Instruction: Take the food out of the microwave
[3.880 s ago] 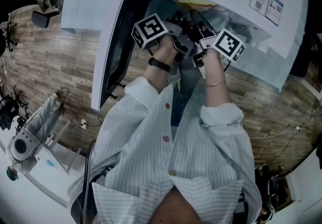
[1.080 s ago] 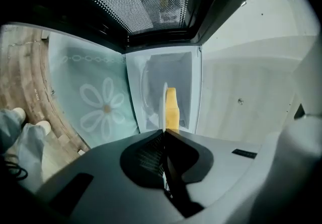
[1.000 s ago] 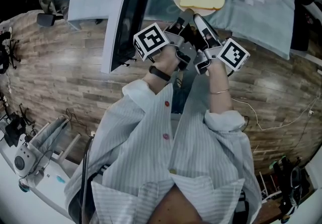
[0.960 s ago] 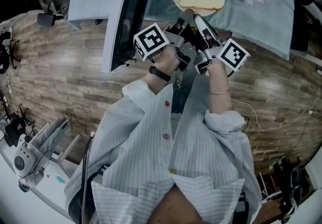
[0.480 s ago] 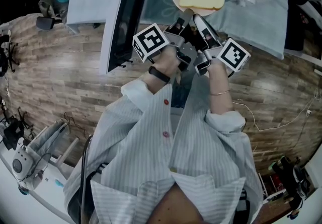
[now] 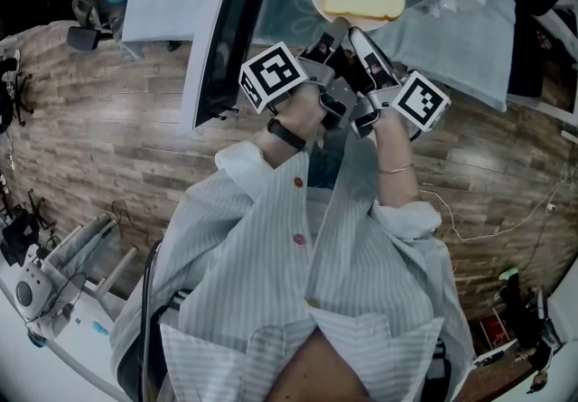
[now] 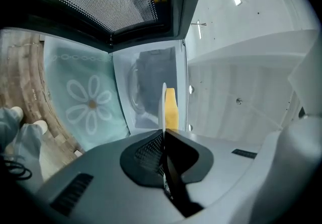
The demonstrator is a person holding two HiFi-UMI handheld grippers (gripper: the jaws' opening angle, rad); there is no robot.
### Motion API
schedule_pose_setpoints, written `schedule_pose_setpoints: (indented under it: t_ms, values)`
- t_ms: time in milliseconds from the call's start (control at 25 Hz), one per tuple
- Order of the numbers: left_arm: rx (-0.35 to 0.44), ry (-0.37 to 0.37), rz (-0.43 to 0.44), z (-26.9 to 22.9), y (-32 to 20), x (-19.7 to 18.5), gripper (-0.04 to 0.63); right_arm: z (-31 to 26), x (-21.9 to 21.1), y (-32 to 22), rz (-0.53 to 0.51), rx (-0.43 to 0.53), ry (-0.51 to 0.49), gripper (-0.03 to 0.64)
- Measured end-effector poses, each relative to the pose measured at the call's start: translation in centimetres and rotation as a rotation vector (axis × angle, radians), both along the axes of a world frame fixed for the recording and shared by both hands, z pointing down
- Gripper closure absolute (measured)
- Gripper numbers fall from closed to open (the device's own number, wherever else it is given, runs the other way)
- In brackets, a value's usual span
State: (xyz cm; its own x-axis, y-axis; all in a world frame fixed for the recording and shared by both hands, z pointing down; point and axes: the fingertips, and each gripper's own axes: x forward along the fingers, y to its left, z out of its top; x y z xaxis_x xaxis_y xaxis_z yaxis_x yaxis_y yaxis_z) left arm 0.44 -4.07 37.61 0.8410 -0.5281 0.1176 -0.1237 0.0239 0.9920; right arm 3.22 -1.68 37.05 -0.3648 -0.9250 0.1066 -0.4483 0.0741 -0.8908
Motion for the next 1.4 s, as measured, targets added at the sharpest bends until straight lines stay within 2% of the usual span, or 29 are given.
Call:
schedule_pose_setpoints:
  t_ms: [360,800,1400]
  values:
    - [0.0,-0.005,-0.008,-1.5,0.5,-0.3,0.58,-1.4,-0.3,0.6,0.01,-0.002,-0.015,0.569]
    - [0.032,0.027,-0.008,-5.3,1.6,-0.6,0.58,-5.1,-0.8,1.6,0.008,0.045,-0.004,0.569]
    - [0.038,0.027,-0.019,-5.6,1.6,-0.8,0.58,-5.5,-1.0,1.6,-0.014,0.06,-0.016,0.571]
